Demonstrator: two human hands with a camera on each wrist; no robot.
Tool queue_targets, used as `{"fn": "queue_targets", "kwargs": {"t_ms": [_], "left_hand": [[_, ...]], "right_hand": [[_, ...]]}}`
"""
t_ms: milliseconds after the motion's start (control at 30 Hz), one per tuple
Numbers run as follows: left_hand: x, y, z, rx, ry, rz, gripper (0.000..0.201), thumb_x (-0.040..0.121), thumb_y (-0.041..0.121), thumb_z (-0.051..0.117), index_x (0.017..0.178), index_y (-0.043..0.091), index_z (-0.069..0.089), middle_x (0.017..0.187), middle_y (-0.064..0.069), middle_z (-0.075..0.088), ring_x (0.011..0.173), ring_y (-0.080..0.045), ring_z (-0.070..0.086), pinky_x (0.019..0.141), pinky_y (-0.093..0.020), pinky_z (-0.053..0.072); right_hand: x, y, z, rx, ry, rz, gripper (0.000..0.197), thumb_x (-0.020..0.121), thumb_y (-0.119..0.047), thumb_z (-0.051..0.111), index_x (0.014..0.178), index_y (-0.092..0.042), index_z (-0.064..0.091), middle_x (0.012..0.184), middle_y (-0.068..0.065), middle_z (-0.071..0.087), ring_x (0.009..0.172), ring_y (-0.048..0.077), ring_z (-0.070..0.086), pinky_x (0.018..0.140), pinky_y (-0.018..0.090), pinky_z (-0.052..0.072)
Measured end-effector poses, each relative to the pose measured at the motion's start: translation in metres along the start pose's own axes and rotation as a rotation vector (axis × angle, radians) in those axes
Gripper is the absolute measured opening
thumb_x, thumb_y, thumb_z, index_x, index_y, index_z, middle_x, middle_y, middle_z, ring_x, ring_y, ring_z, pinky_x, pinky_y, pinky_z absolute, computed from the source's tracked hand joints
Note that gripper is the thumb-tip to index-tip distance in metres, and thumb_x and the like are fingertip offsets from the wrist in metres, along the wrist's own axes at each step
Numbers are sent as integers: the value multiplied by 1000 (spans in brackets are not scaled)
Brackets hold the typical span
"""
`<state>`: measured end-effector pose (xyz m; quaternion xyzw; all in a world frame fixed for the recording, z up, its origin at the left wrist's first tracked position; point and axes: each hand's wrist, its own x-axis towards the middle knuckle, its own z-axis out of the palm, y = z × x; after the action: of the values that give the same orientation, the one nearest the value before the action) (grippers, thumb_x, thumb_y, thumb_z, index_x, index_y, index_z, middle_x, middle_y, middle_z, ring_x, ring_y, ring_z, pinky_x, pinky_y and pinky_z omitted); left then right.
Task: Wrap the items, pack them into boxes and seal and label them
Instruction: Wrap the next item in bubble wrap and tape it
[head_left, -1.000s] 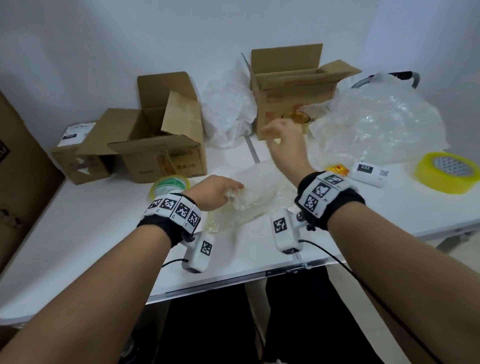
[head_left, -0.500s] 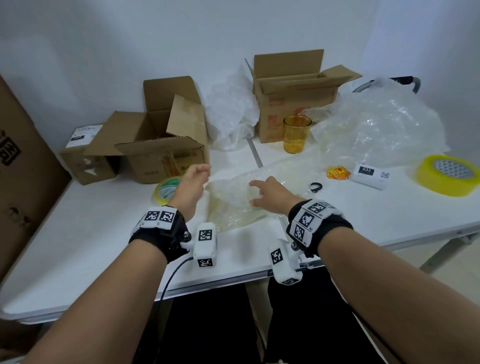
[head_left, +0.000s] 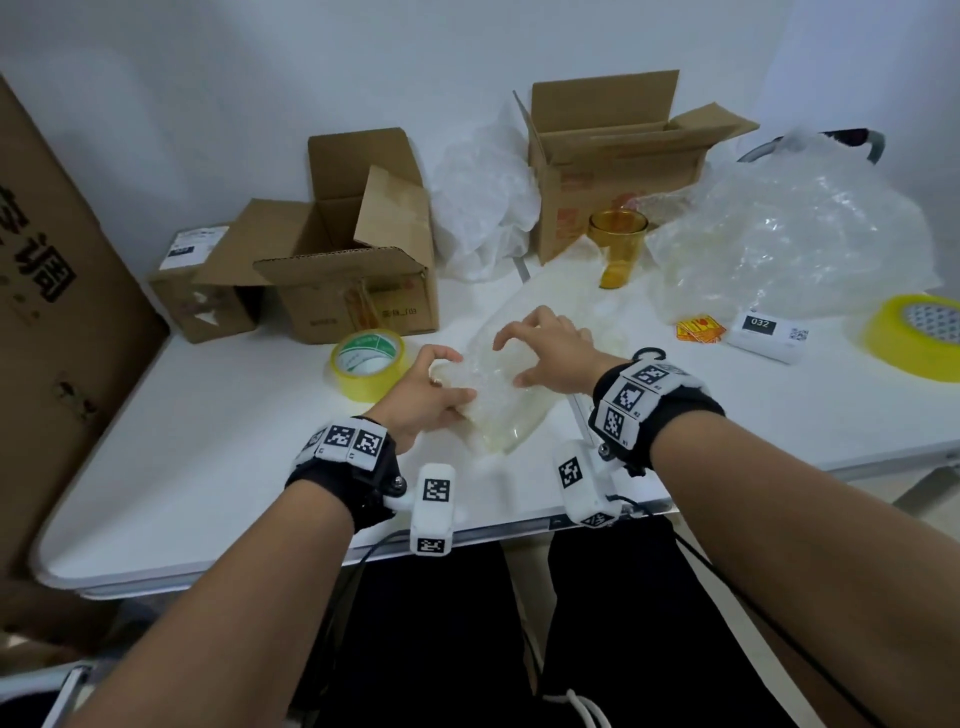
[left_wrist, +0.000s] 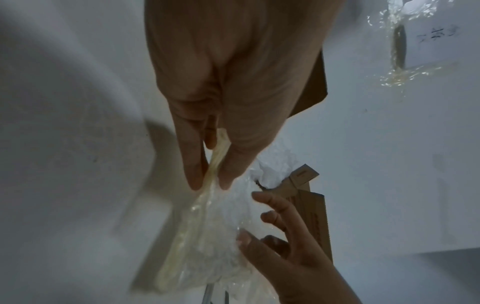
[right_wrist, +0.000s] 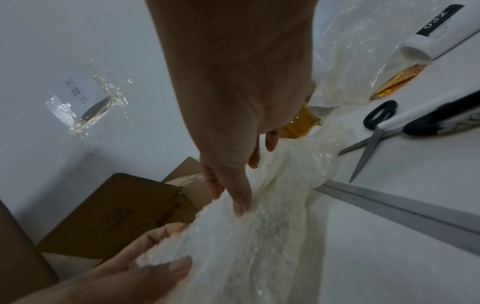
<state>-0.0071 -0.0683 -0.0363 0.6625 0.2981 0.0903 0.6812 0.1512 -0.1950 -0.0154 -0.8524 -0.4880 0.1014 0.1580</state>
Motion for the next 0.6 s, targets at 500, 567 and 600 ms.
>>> {"fn": "queue_targets", "kwargs": {"t_ms": [500, 567, 600], "left_hand": [[3, 34, 6, -483, 104, -213, 15, 94, 4, 60, 105, -4, 54, 107, -22, 63, 92, -31, 70, 70, -27, 60], [2, 37, 6, -502, 106, -169, 17, 97, 4, 54, 112, -5, 52, 117, -26, 60, 88, -31, 71, 72, -27, 61], [2, 36, 5, -489, 111, -151, 20, 97, 1, 52, 117, -3, 51, 119, -26, 60, 88, -31, 72, 72, -27, 61]], "right_hand": [[-34, -7, 18, -268, -81, -16, 89, 76, -63, 67, 147, -28, 28, 139, 3, 33, 128, 26, 33, 102, 45, 32], [-33, -10, 21, -176, 11, 36, 67, 89, -61, 52, 142, -24, 39, 133, 4, 39, 125, 27, 37, 101, 44, 35], [-32, -10, 20, -98, 34, 54, 56, 95, -56, 46, 138, -19, 46, 130, 5, 42, 123, 28, 39, 101, 43, 37]]}}
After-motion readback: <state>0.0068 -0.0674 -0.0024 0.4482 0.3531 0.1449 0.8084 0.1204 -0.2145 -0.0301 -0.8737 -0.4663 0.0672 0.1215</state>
